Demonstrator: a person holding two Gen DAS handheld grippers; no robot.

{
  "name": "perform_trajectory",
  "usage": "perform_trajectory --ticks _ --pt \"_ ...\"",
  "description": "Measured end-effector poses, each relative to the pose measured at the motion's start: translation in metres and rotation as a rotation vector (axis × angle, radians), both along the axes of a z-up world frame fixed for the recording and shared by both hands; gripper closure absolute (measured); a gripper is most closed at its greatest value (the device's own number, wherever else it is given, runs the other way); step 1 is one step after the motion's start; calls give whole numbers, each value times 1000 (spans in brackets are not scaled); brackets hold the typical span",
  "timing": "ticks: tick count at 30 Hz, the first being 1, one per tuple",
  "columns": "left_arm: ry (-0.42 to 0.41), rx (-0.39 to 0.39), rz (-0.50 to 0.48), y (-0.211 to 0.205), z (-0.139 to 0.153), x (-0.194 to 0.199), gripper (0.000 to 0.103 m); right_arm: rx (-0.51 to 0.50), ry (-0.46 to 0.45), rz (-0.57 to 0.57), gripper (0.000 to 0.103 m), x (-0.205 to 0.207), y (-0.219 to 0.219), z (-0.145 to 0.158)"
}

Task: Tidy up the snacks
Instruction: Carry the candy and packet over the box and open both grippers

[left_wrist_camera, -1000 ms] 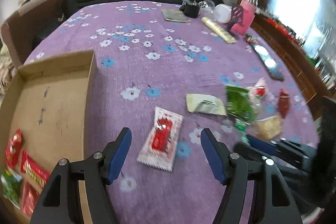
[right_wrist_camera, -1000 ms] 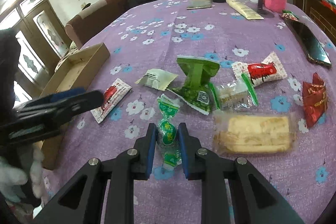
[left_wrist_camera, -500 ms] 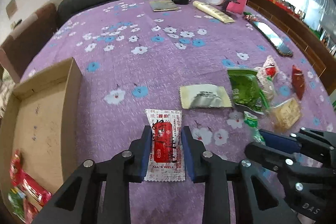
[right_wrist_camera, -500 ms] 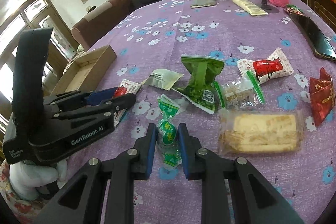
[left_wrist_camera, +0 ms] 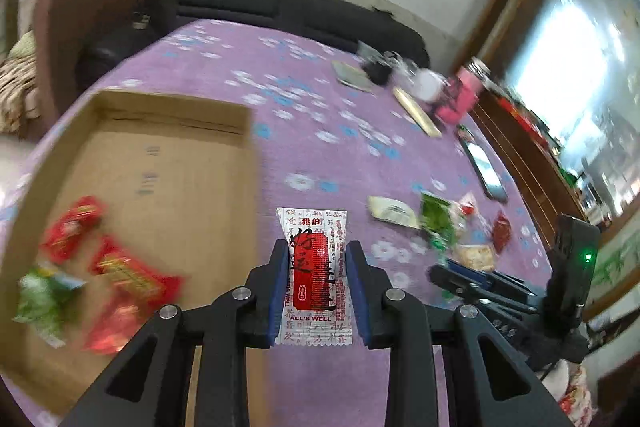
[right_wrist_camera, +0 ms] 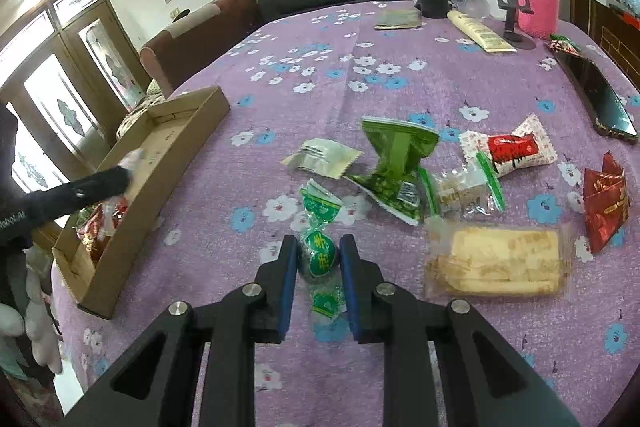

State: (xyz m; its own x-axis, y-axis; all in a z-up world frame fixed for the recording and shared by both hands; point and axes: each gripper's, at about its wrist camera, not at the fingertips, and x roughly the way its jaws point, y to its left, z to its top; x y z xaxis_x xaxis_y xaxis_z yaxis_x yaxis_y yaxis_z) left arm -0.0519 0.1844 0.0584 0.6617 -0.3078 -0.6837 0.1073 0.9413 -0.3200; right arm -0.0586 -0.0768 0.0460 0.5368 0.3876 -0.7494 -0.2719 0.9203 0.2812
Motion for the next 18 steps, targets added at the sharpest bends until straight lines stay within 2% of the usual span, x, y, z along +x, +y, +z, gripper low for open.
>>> perform_trajectory --ticks 9,14,18 --pt "-1 22 207 87 -8 -27 73 32 1 147 82 -4 66 35" --pt "26 11 237 104 -22 -30 73 49 10 246 82 -2 120 47" --pt "43 15 242 109 -31 -31 73 20 4 304 82 -2 162 49"
